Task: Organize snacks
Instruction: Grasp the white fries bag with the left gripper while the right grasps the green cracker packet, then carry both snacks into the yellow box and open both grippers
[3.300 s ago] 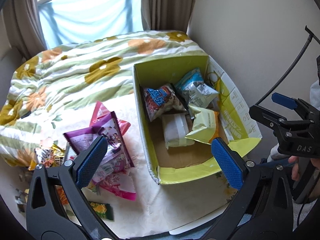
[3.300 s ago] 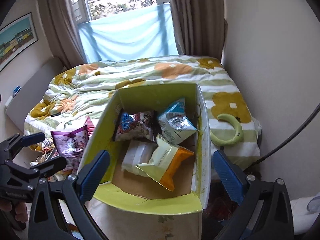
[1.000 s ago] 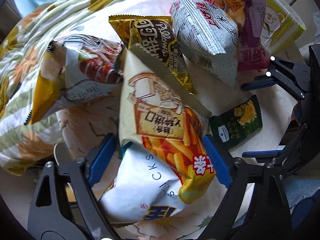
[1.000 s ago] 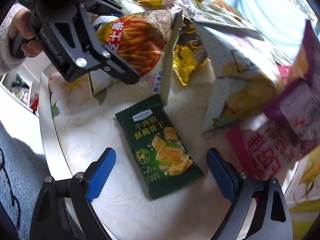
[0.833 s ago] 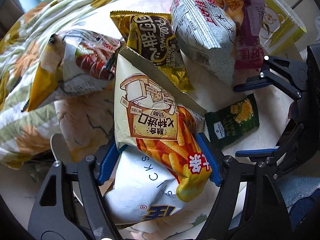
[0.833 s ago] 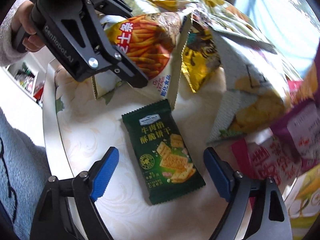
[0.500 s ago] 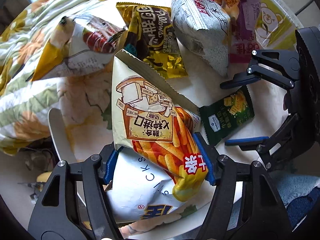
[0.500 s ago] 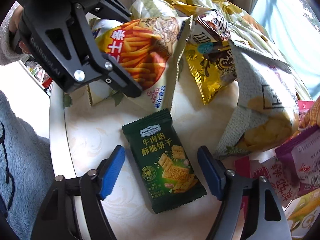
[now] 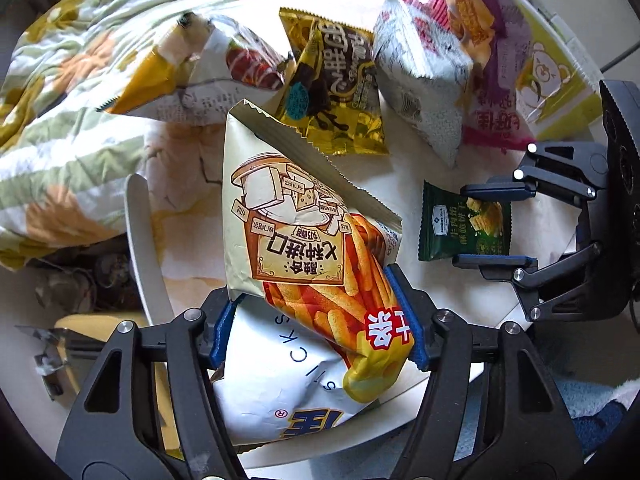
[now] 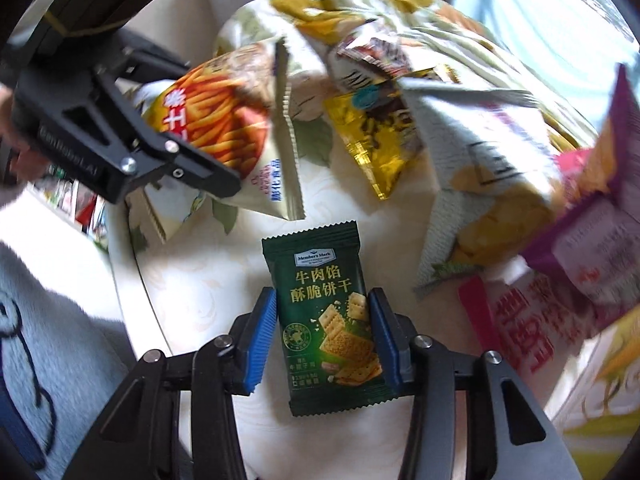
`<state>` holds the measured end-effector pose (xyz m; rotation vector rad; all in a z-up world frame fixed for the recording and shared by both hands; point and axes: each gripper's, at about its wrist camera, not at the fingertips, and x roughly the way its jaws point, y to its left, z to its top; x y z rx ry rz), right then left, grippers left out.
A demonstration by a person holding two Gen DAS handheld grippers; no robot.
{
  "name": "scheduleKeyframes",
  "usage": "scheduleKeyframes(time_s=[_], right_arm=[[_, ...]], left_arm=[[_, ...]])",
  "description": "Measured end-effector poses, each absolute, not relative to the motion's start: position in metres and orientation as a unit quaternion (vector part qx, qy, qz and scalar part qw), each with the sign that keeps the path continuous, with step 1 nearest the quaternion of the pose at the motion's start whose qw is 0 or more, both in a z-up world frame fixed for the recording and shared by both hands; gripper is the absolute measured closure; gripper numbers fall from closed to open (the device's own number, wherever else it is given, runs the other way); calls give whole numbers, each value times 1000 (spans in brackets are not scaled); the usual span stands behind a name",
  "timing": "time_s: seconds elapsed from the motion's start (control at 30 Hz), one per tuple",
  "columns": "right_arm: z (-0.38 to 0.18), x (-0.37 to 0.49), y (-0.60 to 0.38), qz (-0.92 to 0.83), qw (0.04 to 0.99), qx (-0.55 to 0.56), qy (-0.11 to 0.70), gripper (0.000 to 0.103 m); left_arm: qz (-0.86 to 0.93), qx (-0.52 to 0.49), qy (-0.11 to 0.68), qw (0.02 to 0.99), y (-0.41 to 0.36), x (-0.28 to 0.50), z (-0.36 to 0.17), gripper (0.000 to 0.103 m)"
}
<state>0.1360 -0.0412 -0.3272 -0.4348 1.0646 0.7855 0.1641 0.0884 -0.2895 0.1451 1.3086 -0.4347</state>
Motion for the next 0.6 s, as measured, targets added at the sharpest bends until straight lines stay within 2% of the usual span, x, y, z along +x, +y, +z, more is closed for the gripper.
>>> scheduleKeyframes(time_s=[0.4, 0.6], right_arm=[[-251, 118, -55, 284, 831, -127, 460, 61], [-212, 110, -86, 198, 868, -47, 453, 61]], left_arm=[[-212, 44, 553, 805, 91, 157, -214, 41], [-241, 41, 513, 823, 77, 161, -171, 41]])
